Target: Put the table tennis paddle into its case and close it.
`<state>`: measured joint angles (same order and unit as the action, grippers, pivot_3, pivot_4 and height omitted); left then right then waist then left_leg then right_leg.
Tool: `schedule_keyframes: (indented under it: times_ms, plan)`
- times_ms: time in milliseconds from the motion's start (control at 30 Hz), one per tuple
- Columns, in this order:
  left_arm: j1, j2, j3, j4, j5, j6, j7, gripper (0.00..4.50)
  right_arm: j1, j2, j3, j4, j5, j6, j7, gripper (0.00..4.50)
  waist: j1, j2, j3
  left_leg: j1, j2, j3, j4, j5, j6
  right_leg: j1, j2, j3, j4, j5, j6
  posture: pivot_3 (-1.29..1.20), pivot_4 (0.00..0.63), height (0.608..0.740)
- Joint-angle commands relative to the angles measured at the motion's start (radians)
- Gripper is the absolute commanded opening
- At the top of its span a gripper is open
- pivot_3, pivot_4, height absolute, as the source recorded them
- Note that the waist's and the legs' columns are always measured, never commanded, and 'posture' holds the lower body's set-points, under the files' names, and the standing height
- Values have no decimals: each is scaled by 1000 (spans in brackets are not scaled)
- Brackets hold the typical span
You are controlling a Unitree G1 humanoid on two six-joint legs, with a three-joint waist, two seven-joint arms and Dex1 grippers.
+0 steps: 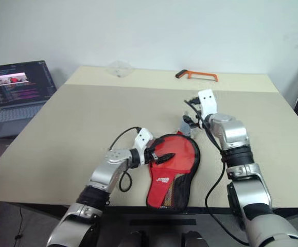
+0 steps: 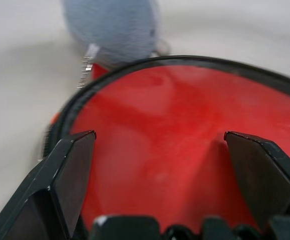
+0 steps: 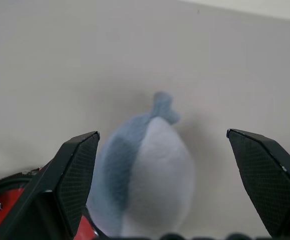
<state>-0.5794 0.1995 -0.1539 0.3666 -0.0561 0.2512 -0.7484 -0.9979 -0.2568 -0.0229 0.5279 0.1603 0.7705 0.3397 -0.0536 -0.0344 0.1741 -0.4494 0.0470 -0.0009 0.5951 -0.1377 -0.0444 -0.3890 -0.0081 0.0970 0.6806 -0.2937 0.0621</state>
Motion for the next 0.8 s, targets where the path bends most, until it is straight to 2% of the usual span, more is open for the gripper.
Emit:
schedule_keyframes:
  times_ms: [33, 300, 433, 533, 700, 800]
  plan:
    - [44, -13, -40, 23, 37, 26, 48, 4481, -65, 20, -47, 65, 14, -47, -31, 4500, 0, 0, 0, 0, 0, 0, 0, 0, 0, 1, 0, 0, 0, 0, 0, 0, 150, 740]
    - [74, -12, -58, -32, 30, 53, 56, 4481, -74, 58, -21, 180, -20, -50, -66, 4500, -1, 2, -1, 2, 0, 1, 1, 1, 1, 2, 0, 1, 0, 0, 0, 0, 150, 740]
    - [46, -15, -30, -185, -94, 182, -38, 4481, -58, 74, -19, 209, -33, -72, -69, 4500, -1, 2, -1, 2, 0, 1, 0, 1, 1, 1, 0, 0, 0, 0, 0, 0, 150, 740]
    - [10, 12, -5, -235, -123, 224, -56, 4481, -60, 77, -22, 222, -33, -79, -70, 4500, 0, 2, 0, -1, 0, 1, 0, 1, 1, 0, -1, 0, -1, 0, 0, 0, 150, 740]
    - [-75, 75, 21, -230, -153, 257, -101, 4481, -68, 78, -27, 231, -28, -82, -67, 4500, -5, 3, 1, -1, 0, 0, -1, 1, 1, -1, 1, 0, 0, 0, 0, 0, 150, 740]
    - [-99, 70, -14, -193, -141, 285, -94, 4481, -70, 78, -27, 239, -29, -88, -66, 4500, -6, 3, 1, -1, 0, 0, -1, 1, 1, -1, 0, 0, -1, 0, 0, 0, 150, 740]
